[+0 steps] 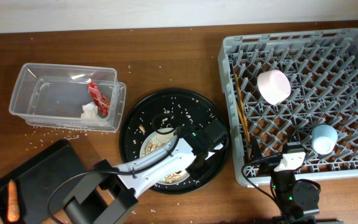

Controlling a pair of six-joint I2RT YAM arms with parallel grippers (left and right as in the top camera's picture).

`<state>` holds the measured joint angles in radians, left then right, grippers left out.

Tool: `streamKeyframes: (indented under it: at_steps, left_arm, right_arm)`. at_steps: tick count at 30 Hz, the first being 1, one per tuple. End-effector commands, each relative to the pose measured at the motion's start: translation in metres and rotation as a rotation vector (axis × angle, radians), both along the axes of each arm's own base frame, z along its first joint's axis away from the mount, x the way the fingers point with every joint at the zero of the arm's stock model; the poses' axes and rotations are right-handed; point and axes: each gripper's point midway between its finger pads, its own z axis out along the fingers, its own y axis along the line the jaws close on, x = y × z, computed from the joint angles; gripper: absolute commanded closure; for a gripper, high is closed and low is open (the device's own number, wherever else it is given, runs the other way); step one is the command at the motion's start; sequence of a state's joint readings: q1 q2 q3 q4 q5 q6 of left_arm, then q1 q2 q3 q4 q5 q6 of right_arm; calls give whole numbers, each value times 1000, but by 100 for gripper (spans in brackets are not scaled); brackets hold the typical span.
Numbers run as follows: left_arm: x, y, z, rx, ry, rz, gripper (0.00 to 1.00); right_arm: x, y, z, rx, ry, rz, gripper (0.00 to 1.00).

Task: Sort waste into correct bins and load items into the dishwasher rack
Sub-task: 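Grasp the edge of the white plate with the left gripper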

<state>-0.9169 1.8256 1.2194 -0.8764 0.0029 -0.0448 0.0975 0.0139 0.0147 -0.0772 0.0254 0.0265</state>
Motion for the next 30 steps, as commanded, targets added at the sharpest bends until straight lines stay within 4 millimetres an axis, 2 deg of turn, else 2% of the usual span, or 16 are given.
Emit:
streamKeyframes:
  at_steps: [1,5,7,9,11,17,22,25,28,30]
  left_arm:
    - [-2,3,-15,37,29,-34,52]
    - [-6,8,-28,75,60,-49,69]
    - [-6,8,-29,78,63,-59,76]
    - [-6,9,-29,80,60,-59,91]
    - [-2,12,-29,100,35,-58,99]
    - [31,29,-20,213,-134,-43,100]
    - [60,21,4,177,-200,46,100]
    - [82,26,31,194,-260,118,100]
    - [97,34,62,238,-307,139,100]
    - [101,38,75,253,-319,147,100]
  right_arm:
    - [0,-1,-3,11,3,-6,2]
    - [0,-1,-3,11,3,-6,2]
    - [0,-1,-3,11,3,-6,2]
    - [0,-1,-3,11,3,-6,2]
    - [0,-1,-3,11,3,-6,2]
    - [0,-1,-3,11,3,-6,2]
    - [0,-1,-3,11,3,-6,2]
    - [0,-1,-3,11,3,-5,2]
    - [0,-1,-3,11,3,-6,2]
    - [0,-1,-3,11,3,-6,1]
